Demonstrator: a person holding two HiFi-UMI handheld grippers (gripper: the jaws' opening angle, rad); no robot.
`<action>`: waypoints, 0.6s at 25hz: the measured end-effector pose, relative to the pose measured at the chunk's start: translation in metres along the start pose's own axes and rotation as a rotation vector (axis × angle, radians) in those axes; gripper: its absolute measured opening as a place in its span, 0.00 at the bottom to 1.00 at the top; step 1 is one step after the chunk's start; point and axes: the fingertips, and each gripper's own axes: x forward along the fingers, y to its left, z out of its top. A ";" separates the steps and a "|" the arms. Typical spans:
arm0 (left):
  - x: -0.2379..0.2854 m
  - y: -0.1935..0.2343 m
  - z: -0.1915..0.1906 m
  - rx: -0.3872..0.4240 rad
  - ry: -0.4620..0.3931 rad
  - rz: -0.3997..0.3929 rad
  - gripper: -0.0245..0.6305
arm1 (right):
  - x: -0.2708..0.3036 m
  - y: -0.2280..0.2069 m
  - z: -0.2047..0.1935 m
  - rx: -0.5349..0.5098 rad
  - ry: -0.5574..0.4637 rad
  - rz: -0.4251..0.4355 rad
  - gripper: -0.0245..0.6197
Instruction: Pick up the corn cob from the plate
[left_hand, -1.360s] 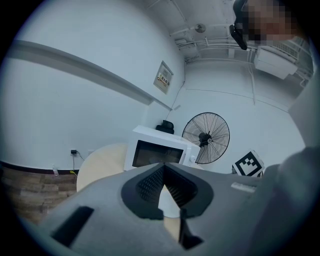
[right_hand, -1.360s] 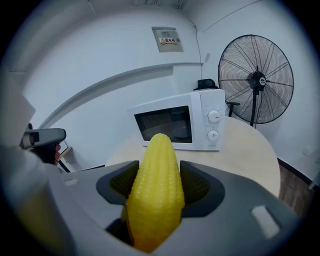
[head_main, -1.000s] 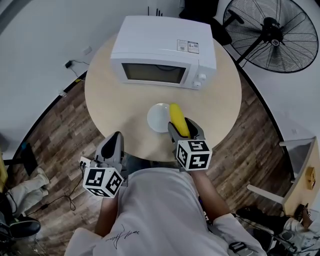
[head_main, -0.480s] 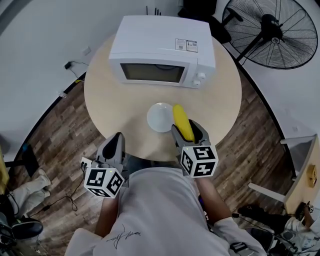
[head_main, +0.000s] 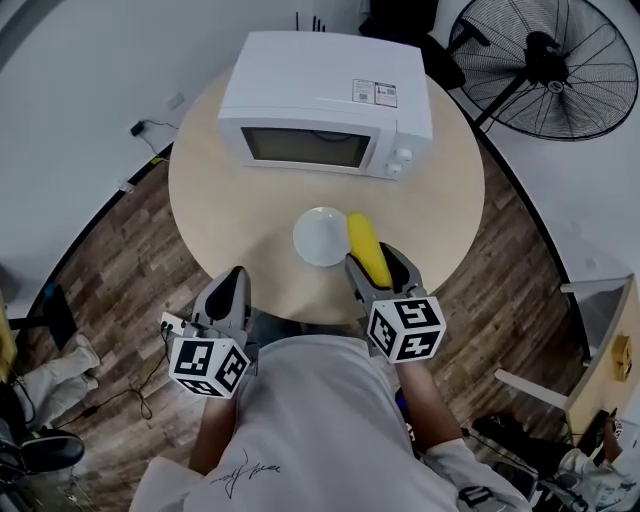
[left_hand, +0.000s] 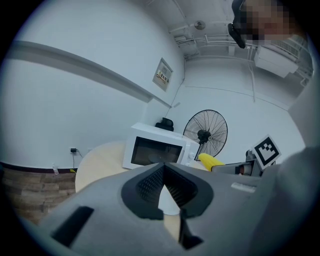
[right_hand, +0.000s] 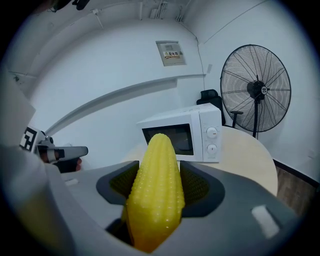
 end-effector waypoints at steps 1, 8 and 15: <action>0.000 0.000 0.001 0.001 0.000 0.001 0.03 | -0.001 0.002 0.001 -0.008 0.001 0.014 0.46; 0.003 -0.004 0.005 0.006 -0.010 -0.012 0.04 | -0.004 0.000 0.009 -0.008 -0.009 0.045 0.46; 0.003 -0.011 0.010 0.015 -0.019 -0.019 0.04 | -0.010 -0.008 0.014 0.010 -0.007 0.067 0.46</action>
